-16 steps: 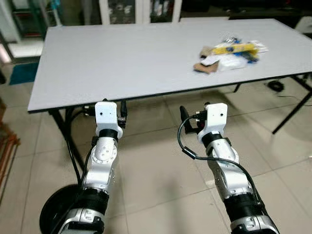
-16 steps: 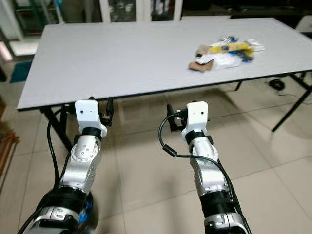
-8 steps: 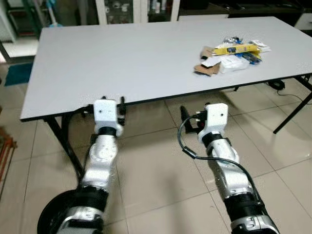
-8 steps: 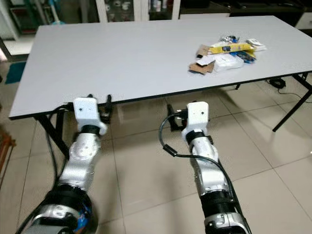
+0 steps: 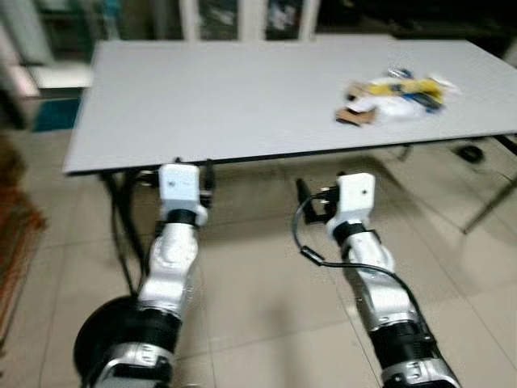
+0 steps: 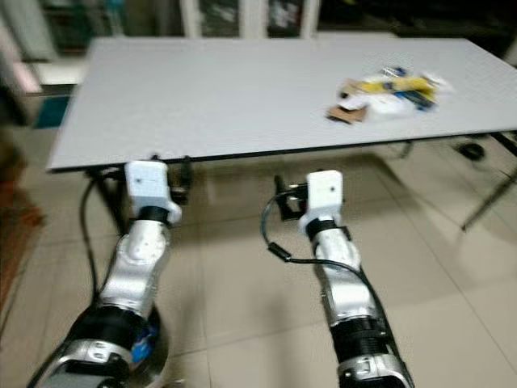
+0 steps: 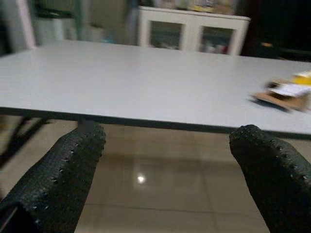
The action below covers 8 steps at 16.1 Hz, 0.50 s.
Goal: Picking trash to rubbish bin
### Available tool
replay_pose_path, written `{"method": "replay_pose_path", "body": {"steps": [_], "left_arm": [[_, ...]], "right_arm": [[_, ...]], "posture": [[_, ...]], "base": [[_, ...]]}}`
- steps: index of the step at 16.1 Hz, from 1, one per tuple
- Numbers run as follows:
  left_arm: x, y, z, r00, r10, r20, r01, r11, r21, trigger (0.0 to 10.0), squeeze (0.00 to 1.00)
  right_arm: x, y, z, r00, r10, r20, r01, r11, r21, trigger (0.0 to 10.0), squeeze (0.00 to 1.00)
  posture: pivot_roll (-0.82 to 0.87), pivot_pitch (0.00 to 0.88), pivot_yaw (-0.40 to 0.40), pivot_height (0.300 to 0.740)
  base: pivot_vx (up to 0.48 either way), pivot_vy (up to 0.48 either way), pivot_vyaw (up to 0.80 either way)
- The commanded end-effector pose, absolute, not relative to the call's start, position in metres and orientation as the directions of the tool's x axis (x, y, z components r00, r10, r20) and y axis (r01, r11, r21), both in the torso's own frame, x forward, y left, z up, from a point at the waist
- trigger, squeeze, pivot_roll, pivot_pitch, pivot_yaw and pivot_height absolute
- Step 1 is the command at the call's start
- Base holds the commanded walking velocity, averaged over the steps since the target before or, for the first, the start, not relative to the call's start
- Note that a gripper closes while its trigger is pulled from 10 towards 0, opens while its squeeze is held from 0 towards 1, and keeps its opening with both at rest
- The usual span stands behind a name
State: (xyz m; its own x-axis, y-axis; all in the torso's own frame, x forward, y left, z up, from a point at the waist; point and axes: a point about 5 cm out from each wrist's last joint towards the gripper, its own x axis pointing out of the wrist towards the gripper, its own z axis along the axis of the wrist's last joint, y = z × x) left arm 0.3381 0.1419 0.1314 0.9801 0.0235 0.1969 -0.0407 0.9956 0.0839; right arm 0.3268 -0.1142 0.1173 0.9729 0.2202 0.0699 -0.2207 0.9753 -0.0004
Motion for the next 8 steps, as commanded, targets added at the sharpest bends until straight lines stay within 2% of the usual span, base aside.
{"method": "replay_pose_path", "body": {"steps": [1,2,8], "left_arm": [[0.3376,0.1365,0.1300,0.982,0.026,0.186,-0.040,0.996,0.074,10.0,0.00],[0.3376,0.1365,0.1299,0.982,0.028,0.185,-0.042,0.996,0.074,10.0,0.00],[0.3375,0.1368,0.1301,0.982,0.028,0.187,-0.041,0.997,0.067,10.0,0.00]], "right_arm": [[0.3285,-0.1195,0.1198,0.973,0.217,0.074,-0.217,0.976,-0.006,10.0,0.00],[0.3280,-0.1192,0.1199,0.972,0.223,0.076,-0.223,0.975,-0.007,10.0,0.00],[0.3279,-0.1194,0.1186,0.973,0.220,0.067,-0.221,0.975,0.010,10.0,0.00]], "posture": [[-0.02,0.047,-0.055,0.740],[-0.02,0.047,-0.055,0.740],[-0.02,0.048,-0.055,0.740]], "base": [[0.000,-0.386,0.76],[0.000,-0.382,0.56],[0.000,-0.368,0.00]]}}
